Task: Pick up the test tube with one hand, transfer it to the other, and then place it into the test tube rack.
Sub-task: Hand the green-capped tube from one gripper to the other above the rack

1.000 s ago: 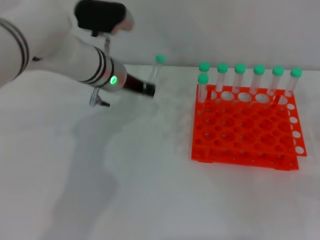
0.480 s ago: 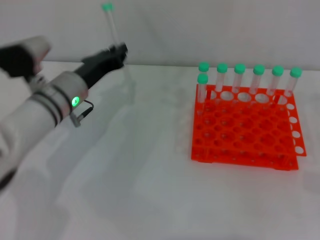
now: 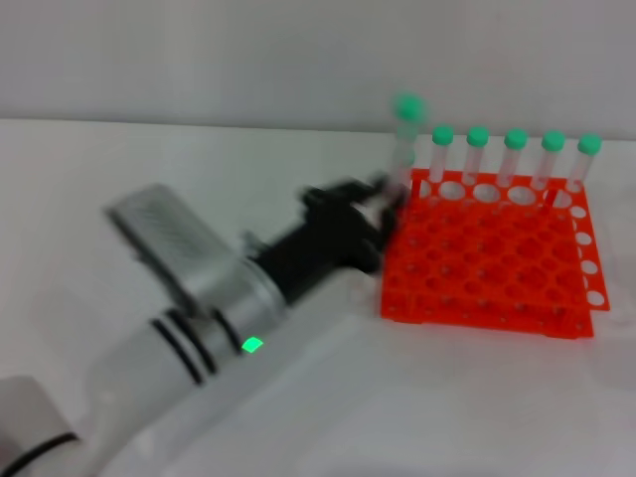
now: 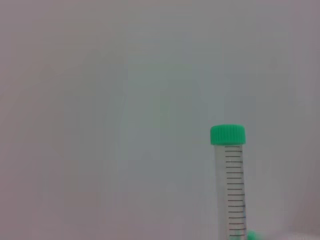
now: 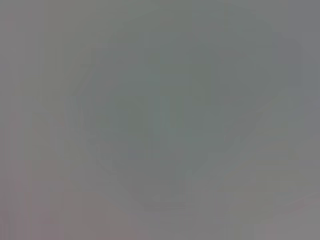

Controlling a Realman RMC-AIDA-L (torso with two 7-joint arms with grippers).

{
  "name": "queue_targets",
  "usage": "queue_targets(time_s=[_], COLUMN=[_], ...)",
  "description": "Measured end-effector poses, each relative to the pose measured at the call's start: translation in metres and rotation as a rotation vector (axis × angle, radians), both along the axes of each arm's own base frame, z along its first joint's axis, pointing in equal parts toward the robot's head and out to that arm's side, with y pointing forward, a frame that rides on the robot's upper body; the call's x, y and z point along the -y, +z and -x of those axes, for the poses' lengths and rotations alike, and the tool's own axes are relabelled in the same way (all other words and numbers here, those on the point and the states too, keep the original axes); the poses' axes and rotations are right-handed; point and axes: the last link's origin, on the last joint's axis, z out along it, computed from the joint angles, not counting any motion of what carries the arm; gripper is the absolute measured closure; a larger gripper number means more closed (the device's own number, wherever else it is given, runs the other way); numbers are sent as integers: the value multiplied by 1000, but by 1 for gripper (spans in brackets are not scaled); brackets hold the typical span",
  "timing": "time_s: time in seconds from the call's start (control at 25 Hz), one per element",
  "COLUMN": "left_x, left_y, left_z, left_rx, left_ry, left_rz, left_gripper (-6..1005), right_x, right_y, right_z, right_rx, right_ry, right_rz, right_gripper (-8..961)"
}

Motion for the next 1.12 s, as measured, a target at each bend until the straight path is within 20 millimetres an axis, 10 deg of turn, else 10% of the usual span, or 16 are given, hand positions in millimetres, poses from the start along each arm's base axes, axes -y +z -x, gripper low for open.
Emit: queue_targets(time_s=[0.4, 1.12], left_x=[0, -1], left_y=[-36, -39], left_z=[-47, -50], left_rx=[-124, -183], left_ry=[-112, -159], left_rz=[81, 68], left_gripper=[805, 806], right_x=[21, -14], right_y=[32, -41], right_z=[56, 131], right_rx=[1, 25], right_ry=[515, 696], right_rz=[379, 602], right_gripper=[165, 178])
